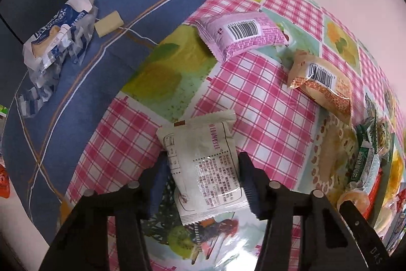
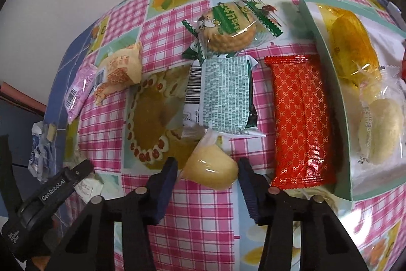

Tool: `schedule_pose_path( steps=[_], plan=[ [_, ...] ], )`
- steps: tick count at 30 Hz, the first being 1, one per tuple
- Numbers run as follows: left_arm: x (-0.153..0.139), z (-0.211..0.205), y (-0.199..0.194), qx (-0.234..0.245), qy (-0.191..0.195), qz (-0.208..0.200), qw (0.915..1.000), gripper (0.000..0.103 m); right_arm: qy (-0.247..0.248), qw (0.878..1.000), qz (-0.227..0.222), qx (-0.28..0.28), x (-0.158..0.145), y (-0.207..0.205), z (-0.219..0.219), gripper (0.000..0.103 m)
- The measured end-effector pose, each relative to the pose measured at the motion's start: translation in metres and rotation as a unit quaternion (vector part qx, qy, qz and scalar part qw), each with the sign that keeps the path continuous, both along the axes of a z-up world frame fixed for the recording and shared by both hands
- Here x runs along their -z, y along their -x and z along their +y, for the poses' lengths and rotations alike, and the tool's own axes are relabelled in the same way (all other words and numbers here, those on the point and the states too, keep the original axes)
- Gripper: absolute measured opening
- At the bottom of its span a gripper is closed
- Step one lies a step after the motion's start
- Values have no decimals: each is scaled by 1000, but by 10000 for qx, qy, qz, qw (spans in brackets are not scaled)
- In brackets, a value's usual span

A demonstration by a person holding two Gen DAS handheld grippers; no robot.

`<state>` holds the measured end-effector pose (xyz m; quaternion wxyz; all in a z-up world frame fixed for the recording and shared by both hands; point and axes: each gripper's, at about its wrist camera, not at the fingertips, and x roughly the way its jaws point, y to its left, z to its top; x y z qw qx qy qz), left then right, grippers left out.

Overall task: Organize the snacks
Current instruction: 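Move the right gripper to the yellow cup while the left gripper reaches the white sachet, then close the right gripper on the yellow cup while the left gripper closes on the white sachet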

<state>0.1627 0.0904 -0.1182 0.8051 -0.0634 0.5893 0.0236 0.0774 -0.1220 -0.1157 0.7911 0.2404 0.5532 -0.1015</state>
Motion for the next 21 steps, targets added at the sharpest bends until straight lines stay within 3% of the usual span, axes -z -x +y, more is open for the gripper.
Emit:
schedule_pose_path(
  steps=[13,21],
  plan=[
    [-2,4,14,10,171,-29,9998,55,15,10000,-75,-13,-5,12,-8,51],
    [-22,-8,24,186,169,-193,9995,55,-80,9997,-235,-11,-18,23,-14,50]
  ],
)
